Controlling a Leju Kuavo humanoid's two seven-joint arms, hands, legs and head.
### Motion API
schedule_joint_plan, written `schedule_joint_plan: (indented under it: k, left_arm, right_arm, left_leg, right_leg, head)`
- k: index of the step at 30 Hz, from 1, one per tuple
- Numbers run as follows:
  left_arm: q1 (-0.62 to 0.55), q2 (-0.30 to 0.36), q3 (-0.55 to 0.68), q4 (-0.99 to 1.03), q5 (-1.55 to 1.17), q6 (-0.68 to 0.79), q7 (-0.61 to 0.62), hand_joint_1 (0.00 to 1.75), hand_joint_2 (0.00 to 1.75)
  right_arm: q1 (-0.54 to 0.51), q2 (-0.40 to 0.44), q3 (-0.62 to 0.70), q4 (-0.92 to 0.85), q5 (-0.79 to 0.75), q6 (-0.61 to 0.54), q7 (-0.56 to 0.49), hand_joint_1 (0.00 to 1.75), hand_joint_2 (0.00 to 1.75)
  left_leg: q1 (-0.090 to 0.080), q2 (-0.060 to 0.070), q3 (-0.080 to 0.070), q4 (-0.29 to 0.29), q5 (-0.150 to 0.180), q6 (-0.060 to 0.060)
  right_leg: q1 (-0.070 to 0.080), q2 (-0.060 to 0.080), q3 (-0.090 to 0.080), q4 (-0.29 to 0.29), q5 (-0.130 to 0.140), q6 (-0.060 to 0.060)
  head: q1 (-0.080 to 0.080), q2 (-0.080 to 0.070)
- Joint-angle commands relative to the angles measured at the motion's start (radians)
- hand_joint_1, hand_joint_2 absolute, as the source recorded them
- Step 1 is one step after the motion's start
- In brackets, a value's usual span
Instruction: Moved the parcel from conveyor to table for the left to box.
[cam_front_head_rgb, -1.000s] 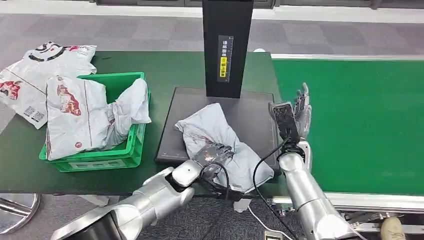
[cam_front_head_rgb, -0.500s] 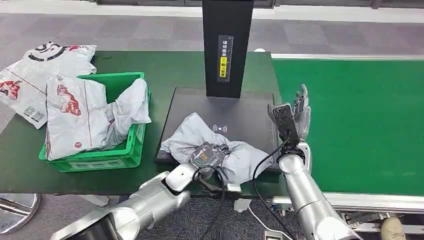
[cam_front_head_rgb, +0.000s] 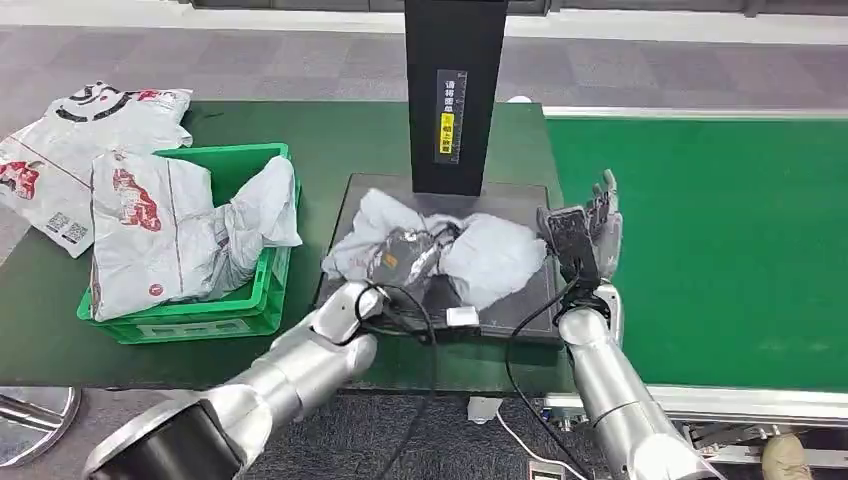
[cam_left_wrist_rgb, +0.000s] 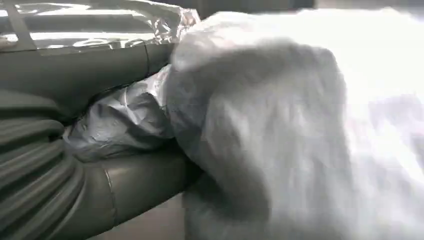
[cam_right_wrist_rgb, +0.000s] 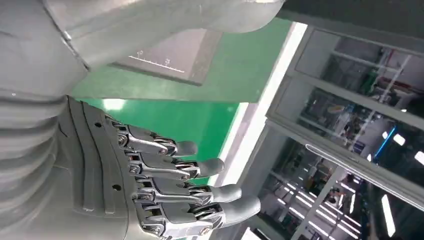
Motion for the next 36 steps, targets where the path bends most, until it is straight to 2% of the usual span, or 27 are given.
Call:
schedule_joint_plan:
  k: [1, 5, 7, 9, 10, 12, 14, 15, 16, 17, 18, 20, 21, 22, 23, 25, 28, 30, 31, 35, 36]
  left_arm:
    - [-0.146, 0.068, 0.194, -0.106, -0.199, 0.011, 0.113, 1.75, 1.75]
    - [-0.146, 0.068, 0.194, -0.106, -0.199, 0.011, 0.113, 1.75, 1.75]
    - [-0.125, 0.071, 0.209, -0.136, -0.274, 0.011, 0.150, 1.75, 1.75]
    - [-0.127, 0.080, 0.263, -0.166, -0.446, 0.011, 0.226, 1.75, 1.75]
    - [-0.122, 0.099, 0.284, -0.212, -0.551, 0.011, 0.307, 1.75, 1.75]
    - [-0.126, 0.142, 0.321, -0.247, -0.683, 0.011, 0.367, 1.75, 1.75]
    - [-0.160, 0.224, 0.158, -0.247, -0.683, 0.011, 0.521, 1.75, 1.75]
    - [-0.195, 0.258, 0.075, -0.181, -0.683, 0.011, 0.608, 1.75, 1.75]
    - [-0.206, 0.271, 0.044, -0.170, -0.683, 0.011, 0.640, 1.75, 1.75]
    - [-0.221, 0.286, 0.030, -0.138, -0.683, 0.011, 0.658, 1.75, 1.75]
    - [-0.269, 0.288, 0.016, 0.000, -0.683, 0.001, 0.708, 1.75, 1.75]
    - [-0.324, 0.316, -0.011, 0.116, -0.683, -0.024, 0.737, 1.75, 1.75]
    - [-0.340, 0.324, 0.013, 0.143, -0.678, -0.081, 0.740, 1.75, 1.75]
    - [-0.359, 0.343, 0.000, 0.174, -0.683, -0.197, 0.771, 1.75, 1.75]
    - [-0.358, 0.364, 0.013, 0.169, -0.678, -0.221, 0.768, 1.75, 1.75]
    - [-0.346, 0.403, 0.105, 0.173, -0.622, -0.276, 0.773, 1.75, 1.75]
    - [-0.323, 0.451, 0.159, 0.175, -0.595, -0.278, 0.754, 1.75, 1.75]
    - [-0.319, 0.453, 0.210, 0.190, -0.550, -0.374, 0.736, 1.75, 1.75]
    - [-0.315, 0.442, 0.256, 0.199, -0.507, -0.500, 0.711, 1.75, 1.75]
    - [-0.303, 0.434, 0.223, 0.194, -0.554, -0.590, 0.731, 1.75, 1.75]
    - [-0.298, 0.424, 0.235, 0.195, -0.552, -0.689, 0.701, 1.75, 1.75]
  right_arm:
    - [-0.081, 0.025, -0.026, 0.094, 0.002, -0.013, -0.008, 0.00, 1.75]
    - [-0.081, 0.025, -0.026, 0.094, 0.002, -0.013, -0.008, 0.00, 1.75]
    - [-0.081, 0.024, -0.029, 0.097, 0.003, -0.013, -0.010, 0.00, 1.75]
    - [-0.090, 0.025, -0.033, 0.108, 0.003, -0.019, -0.017, 0.00, 1.75]
    - [-0.094, 0.027, -0.034, 0.116, 0.003, -0.020, -0.019, 0.00, 1.75]
    - [-0.102, 0.033, -0.033, 0.133, 0.003, -0.023, -0.021, 0.00, 1.75]
    - [-0.108, 0.040, -0.031, 0.146, 0.003, -0.020, -0.021, 0.00, 1.75]
    - [-0.109, 0.044, -0.027, 0.153, 0.006, -0.024, -0.018, 0.00, 1.75]
    - [-0.109, 0.046, -0.026, 0.153, 0.006, -0.023, -0.019, 0.00, 1.75]
    - [-0.107, 0.048, -0.025, 0.155, 0.006, -0.026, -0.019, 0.00, 1.75]
    - [-0.106, 0.049, -0.022, 0.156, 0.006, -0.027, -0.012, 0.00, 1.75]
    - [-0.115, 0.049, -0.018, 0.166, 0.008, -0.023, -0.001, 0.00, 1.75]
    - [-0.123, 0.046, -0.019, 0.172, 0.009, -0.025, 0.008, 0.00, 1.75]
    - [-0.130, 0.043, -0.017, 0.178, 0.012, -0.020, 0.018, 0.00, 1.75]
    - [-0.133, 0.040, -0.018, 0.177, 0.011, -0.016, 0.020, 0.00, 1.75]
    - [-0.119, 0.026, -0.017, 0.161, 0.014, -0.005, 0.019, 0.00, 1.75]
    - [-0.092, 0.011, -0.014, 0.134, 0.018, 0.003, 0.024, 0.00, 1.75]
    - [-0.100, 0.001, -0.015, 0.136, 0.014, 0.013, 0.028, 0.00, 1.75]
    - [-0.116, 0.000, -0.017, 0.148, 0.009, 0.022, 0.027, 0.00, 1.75]
    - [-0.128, -0.002, -0.020, 0.159, 0.005, 0.029, 0.024, 0.00, 1.75]
    - [-0.120, -0.005, -0.021, 0.150, 0.004, 0.027, 0.022, 0.00, 1.75]
  left_leg:
    - [0.000, 0.003, -0.001, 0.001, -0.001, -0.001]
    - [0.001, 0.002, 0.002, -0.001, 0.000, -0.001]
    - [0.001, 0.002, 0.000, 0.000, -0.001, -0.001]
    - [0.000, 0.003, 0.001, 0.000, -0.001, 0.000]
    - [0.000, 0.003, 0.001, 0.000, -0.001, 0.000]
    - [0.001, 0.004, -0.001, 0.001, -0.001, -0.001]
    - [0.000, 0.005, -0.001, 0.001, -0.001, -0.001]
    - [0.000, 0.006, 0.000, 0.000, -0.001, -0.001]
    - [0.000, 0.008, 0.001, 0.000, -0.001, -0.001]
    - [0.000, 0.005, -0.001, 0.001, -0.001, -0.001]
    - [0.001, 0.006, 0.000, 0.000, -0.001, -0.001]
    - [0.001, 0.006, 0.000, 0.000, 0.000, -0.001]
    - [0.001, 0.008, 0.001, 0.000, 0.000, -0.002]
    - [0.001, 0.008, 0.002, -0.001, 0.000, -0.003]
    - [0.001, 0.007, 0.000, 0.001, 0.001, -0.003]
    - [0.001, 0.007, -0.001, 0.001, 0.001, -0.004]
    - [0.002, 0.010, 0.001, -0.001, 0.001, -0.004]
    - [0.002, 0.009, 0.000, 0.000, 0.001, -0.004]
    - [0.001, 0.011, 0.001, -0.001, 0.001, -0.004]
    - [0.001, 0.007, -0.002, 0.000, 0.002, -0.004]
    - [0.002, 0.006, -0.001, 0.000, 0.002, -0.004]
  right_leg:
    - [0.000, 0.005, -0.003, 0.002, 0.001, -0.001]
    - [0.001, 0.006, 0.000, -0.001, 0.001, -0.002]
    - [0.001, 0.004, -0.001, 0.000, 0.000, -0.001]
    - [0.000, 0.004, -0.001, 0.000, 0.000, -0.001]
    - [0.000, 0.005, 0.000, 0.000, 0.000, -0.001]
    - [0.000, 0.005, -0.002, 0.001, 0.001, -0.001]
    - [0.000, 0.006, -0.002, 0.001, 0.001, -0.001]
    - [0.000, 0.007, -0.003, 0.001, 0.001, -0.001]
    - [0.000, 0.010, -0.003, 0.001, 0.001, -0.002]
    - [0.000, 0.007, -0.003, 0.002, 0.001, -0.002]
    - [0.000, 0.008, -0.003, 0.002, 0.001, -0.002]
    - [0.001, 0.007, -0.003, 0.002, 0.001, -0.002]
    - [0.001, 0.010, -0.003, 0.002, 0.001, -0.003]
    - [0.001, 0.010, -0.004, 0.002, 0.001, -0.003]
    - [0.002, 0.009, -0.004, 0.003, 0.002, -0.003]
    - [0.001, 0.009, -0.006, 0.004, 0.001, -0.003]
    - [0.001, 0.012, -0.005, 0.003, 0.003, -0.004]
    - [0.002, 0.011, -0.006, 0.004, 0.002, -0.004]
    - [0.001, 0.013, -0.006, 0.003, 0.002, -0.005]
    - [0.001, 0.009, -0.008, 0.004, 0.002, -0.004]
    - [0.002, 0.008, -0.006, 0.003, 0.002, -0.004]
  head:
    - [0.000, 0.000]
    - [0.000, 0.000]
    - [0.000, 0.000]
    - [0.000, 0.000]
    - [0.000, 0.000]
    - [0.000, 0.000]
    - [0.000, 0.000]
    - [0.000, 0.000]
    - [0.000, 0.000]
    - [0.000, 0.000]
    - [0.000, 0.000]
    - [0.000, 0.000]
    - [0.000, 0.000]
    - [0.000, 0.000]
    - [0.000, 0.000]
    - [0.000, 0.000]
    - [0.000, 0.000]
    - [0.000, 0.000]
    - [0.000, 0.000]
    - [0.000, 0.000]
    - [0.000, 0.000]
